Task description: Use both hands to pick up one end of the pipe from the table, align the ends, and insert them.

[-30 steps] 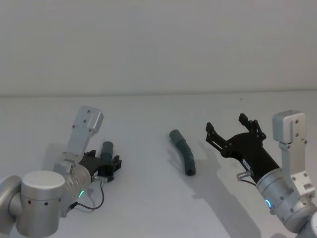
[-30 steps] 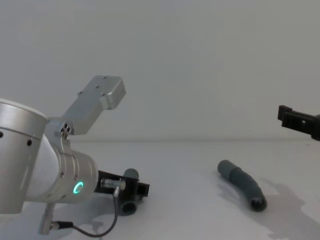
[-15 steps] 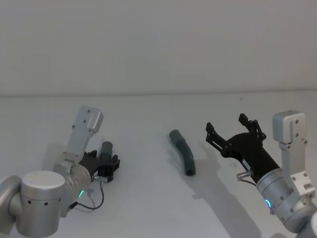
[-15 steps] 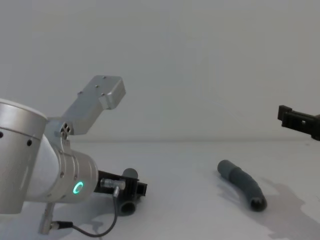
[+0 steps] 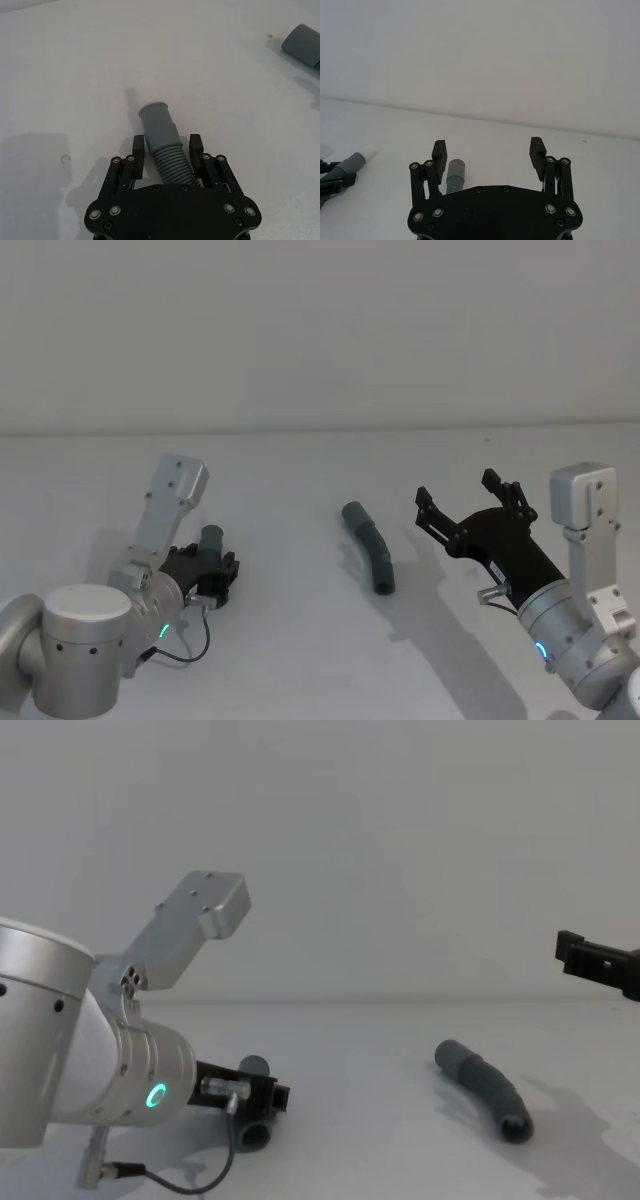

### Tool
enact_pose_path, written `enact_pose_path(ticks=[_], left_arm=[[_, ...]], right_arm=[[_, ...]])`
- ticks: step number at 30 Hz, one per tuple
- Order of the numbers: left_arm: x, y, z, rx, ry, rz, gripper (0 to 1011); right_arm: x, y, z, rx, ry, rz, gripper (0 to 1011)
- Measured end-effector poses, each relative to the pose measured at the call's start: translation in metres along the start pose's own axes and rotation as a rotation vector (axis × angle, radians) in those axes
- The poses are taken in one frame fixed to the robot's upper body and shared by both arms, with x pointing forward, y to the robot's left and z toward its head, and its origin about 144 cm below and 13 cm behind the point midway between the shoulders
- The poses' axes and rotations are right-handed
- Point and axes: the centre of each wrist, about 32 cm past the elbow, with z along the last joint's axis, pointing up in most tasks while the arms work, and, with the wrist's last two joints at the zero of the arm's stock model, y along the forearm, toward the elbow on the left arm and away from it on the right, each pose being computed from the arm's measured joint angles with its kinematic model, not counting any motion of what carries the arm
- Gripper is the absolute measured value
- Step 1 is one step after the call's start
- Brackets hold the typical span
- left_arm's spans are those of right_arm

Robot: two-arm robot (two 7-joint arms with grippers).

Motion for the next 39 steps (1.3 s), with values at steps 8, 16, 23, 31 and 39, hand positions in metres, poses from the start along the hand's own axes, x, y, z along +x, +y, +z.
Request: enact_pose_path(ticks=[8,16,23,31,39], left_arm=[[0.0,0.0,0.0,0.0,0.0,0.0,462],[0.0,0.0,0.0,0.001,0.0,0.0,410],[0.0,0.0,0.0,0.001,0.0,0.0,363],[0.007,-0.003,0.001,-0.009,0.014,0.0,341],[0.028,-0.012,0.017,-0.08,0.048,-0.019,336]], right_arm=[[0.0,0.0,0.0,0.0,0.0,0.0,1004],[0.0,0.0,0.0,0.0,0.0,0.0,1004],[0.0,0.0,0.0,0.0,0.0,0.0,1004],[0.0,0.0,0.0,0.0,0.0,0.0,1004],[0.0,0.0,0.0,0.0,0.0,0.0,1004]])
